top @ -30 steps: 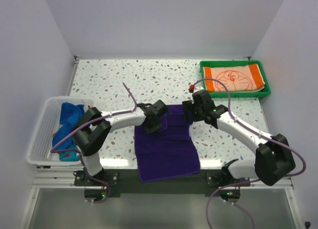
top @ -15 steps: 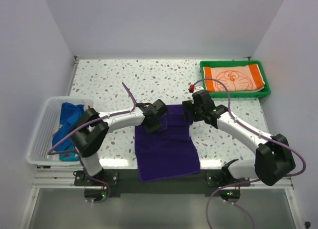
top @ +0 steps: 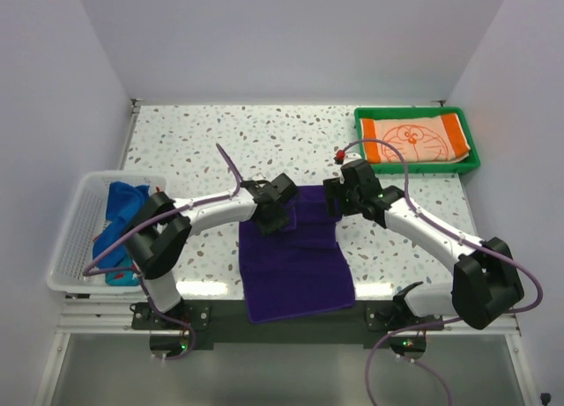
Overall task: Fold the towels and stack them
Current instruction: Flatten out the crumpled towel
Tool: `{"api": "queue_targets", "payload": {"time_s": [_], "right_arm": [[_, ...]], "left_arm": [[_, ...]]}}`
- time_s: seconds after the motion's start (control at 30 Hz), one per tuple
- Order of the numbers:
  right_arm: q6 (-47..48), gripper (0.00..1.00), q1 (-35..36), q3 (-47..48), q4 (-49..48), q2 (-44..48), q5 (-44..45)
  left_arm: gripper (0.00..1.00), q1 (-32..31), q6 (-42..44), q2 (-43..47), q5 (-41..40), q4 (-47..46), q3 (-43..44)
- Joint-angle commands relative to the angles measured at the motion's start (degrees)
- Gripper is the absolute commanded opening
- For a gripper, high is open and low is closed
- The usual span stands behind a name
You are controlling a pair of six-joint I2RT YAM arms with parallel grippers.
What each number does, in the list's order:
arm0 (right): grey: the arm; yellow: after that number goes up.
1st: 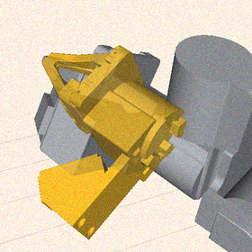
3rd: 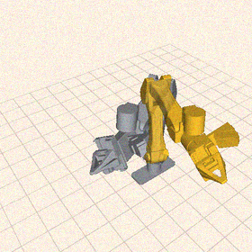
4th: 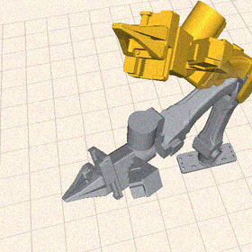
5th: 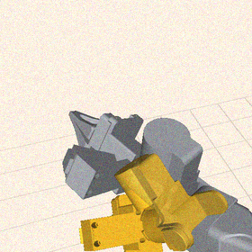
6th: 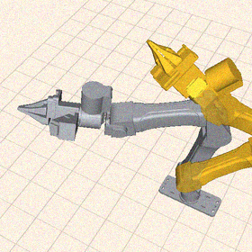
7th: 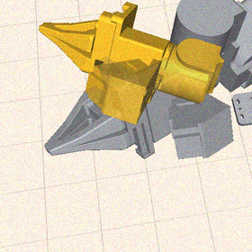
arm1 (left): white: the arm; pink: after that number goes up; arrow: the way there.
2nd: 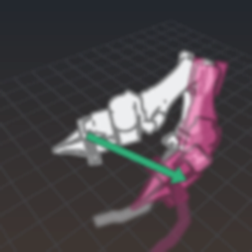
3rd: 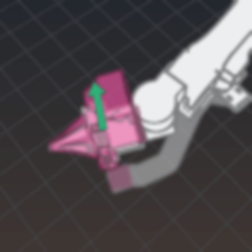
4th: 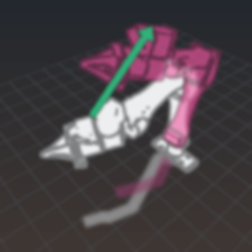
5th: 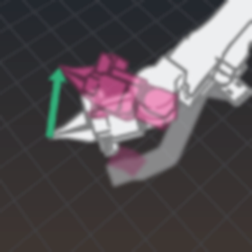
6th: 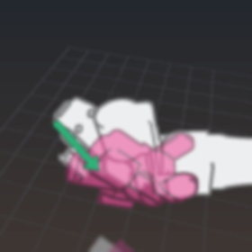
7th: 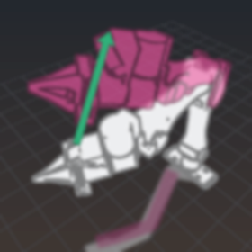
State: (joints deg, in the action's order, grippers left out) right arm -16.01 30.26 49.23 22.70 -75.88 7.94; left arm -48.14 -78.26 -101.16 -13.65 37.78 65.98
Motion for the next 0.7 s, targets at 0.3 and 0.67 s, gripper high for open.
{"api": "queue_targets", "payload": {"time_s": [0.3,0.67], "right_arm": [[0.45,0.75,-0.2,0.34,-1.6,0.99,-0.12],[0.54,0.75,-0.11,-0.01,-1.78,0.73,0.23]], "left_arm": [[0.42,-0.38,0.65,-1.75,0.46,2.39,4.17],[0.37,-0.38,0.92,-3.51,0.55,1.42,3.64]]}}
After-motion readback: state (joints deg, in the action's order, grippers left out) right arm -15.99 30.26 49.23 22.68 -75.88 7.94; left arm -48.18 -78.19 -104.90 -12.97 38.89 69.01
